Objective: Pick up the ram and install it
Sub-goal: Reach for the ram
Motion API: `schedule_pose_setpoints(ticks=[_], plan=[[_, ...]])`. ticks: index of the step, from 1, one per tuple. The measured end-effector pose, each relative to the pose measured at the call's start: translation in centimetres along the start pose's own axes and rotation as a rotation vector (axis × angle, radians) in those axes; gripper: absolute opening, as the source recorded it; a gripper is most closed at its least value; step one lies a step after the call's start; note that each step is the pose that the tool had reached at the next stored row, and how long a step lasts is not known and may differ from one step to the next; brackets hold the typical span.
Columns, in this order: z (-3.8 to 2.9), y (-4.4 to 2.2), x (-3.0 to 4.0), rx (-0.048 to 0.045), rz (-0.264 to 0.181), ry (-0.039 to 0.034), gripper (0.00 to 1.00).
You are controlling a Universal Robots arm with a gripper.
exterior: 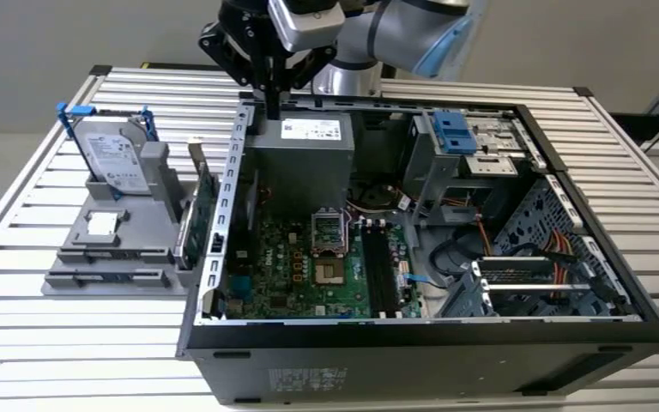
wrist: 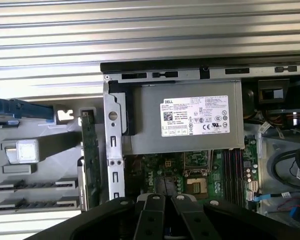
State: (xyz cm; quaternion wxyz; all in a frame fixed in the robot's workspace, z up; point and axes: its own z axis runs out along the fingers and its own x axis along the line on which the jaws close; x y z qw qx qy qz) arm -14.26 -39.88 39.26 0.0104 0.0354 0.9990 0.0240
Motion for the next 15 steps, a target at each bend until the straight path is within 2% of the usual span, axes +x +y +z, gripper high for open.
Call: schedule_pose_setpoints(ticks=[15], plan=[[-0.02, -0.07, 0.92, 0.0000, 0.000, -0.0001, 0.00]])
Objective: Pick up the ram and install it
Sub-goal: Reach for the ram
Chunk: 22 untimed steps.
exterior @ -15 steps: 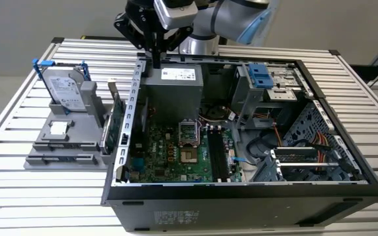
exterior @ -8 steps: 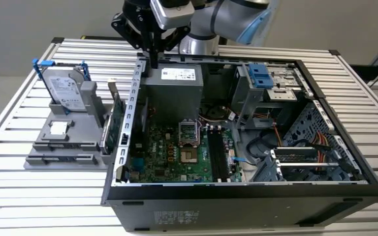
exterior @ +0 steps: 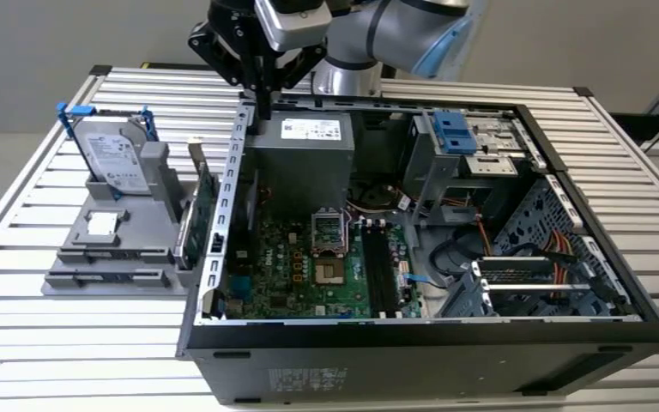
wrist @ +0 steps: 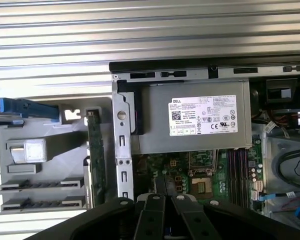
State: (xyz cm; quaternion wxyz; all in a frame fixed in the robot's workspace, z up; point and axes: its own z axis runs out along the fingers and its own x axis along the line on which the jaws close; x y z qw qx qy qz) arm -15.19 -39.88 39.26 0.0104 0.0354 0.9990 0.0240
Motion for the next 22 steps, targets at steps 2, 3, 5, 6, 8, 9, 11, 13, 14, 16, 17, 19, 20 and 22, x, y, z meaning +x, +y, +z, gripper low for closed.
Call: schedule_pose_setpoints(ticks=[2, 3, 5, 6, 8, 9, 11, 13, 14, 16, 17, 19, 20, 22], plan=[[-0.01, -0.01, 0.12, 0.0000, 0.000, 0.0000, 0.00], [0.00, -0.01, 0.18, 0.0000, 0.000, 0.0000, 0.00], [-0.01, -0.02, 0.30, 0.0000, 0.000, 0.0001, 0.00], [-0.01, -0.02, 0.35, 0.0001, 0.000, 0.0001, 0.00], [-0.01, -0.03, 0.46, 0.0000, 0.000, 0.0000, 0.00], [-0.01, -0.03, 0.50, 0.0000, 0.000, 0.0000, 0.00], [-0.02, -0.04, 0.61, 0.0000, 0.000, 0.0000, 0.00], [-0.02, -0.05, 0.72, 0.0000, 0.000, 0.0001, 0.00], [-0.02, -0.05, 0.76, 0.0000, 0.000, 0.0000, 0.00], [-0.02, -0.06, 0.85, 0.0000, 0.000, 0.0000, 0.00], [-0.02, -0.06, 0.90, 0.0000, 0.000, 0.0000, 0.00], [-0.02, -0.07, 0.98, 0.0000, 0.000, 0.0000, 0.00], [-0.03, -0.07, 1.03, 0.0000, 0.000, 0.0000, 0.00], [-0.03, -0.08, 1.12, 0.0001, 0.000, 0.0001, 0.00]])
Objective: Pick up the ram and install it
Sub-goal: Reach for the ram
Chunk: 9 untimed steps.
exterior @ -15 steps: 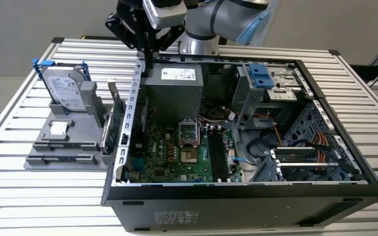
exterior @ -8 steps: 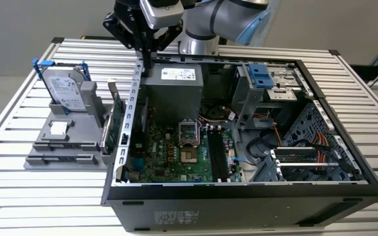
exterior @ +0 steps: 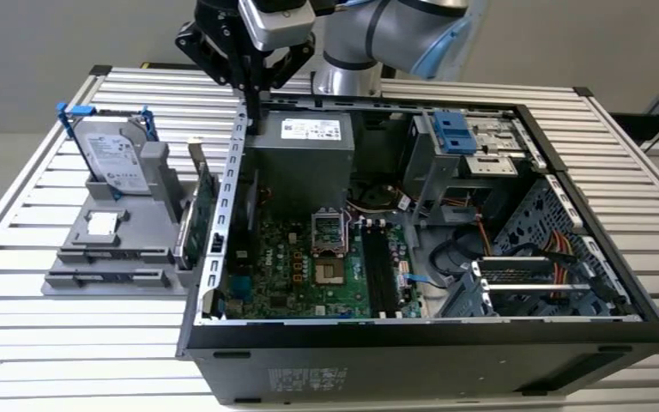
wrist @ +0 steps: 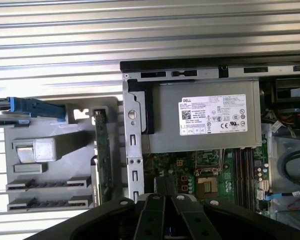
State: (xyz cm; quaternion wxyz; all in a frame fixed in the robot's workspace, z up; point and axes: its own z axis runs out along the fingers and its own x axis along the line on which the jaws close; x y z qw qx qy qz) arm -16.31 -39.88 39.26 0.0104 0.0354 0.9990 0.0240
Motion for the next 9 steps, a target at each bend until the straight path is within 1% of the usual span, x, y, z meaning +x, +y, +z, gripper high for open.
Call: schedule_pose_setpoints(ticks=[9], plan=[[-0.01, -0.03, 0.47, 0.0000, 0.000, 0.0000, 0.00]])
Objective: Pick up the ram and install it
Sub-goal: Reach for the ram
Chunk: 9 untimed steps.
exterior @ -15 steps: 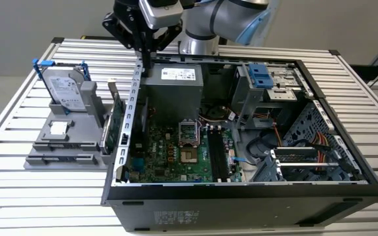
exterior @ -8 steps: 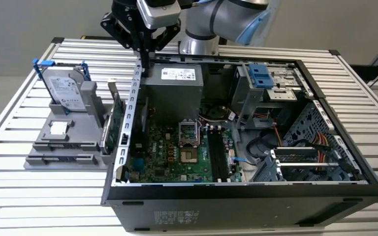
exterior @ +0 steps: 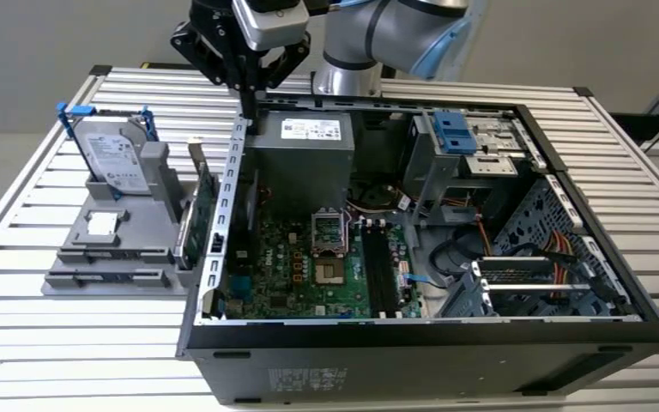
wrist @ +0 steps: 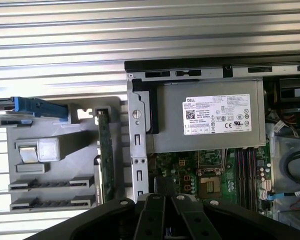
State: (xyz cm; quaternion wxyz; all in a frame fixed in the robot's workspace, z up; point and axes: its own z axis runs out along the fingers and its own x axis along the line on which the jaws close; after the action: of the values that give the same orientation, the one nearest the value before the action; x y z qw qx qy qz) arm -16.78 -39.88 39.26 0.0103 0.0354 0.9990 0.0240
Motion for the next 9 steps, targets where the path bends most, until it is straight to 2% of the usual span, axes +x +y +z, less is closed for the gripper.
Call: schedule_pose_setpoints(ticks=[9], plan=[[-0.01, -0.03, 0.42, -0.0001, 0.000, -0.0001, 0.00]])
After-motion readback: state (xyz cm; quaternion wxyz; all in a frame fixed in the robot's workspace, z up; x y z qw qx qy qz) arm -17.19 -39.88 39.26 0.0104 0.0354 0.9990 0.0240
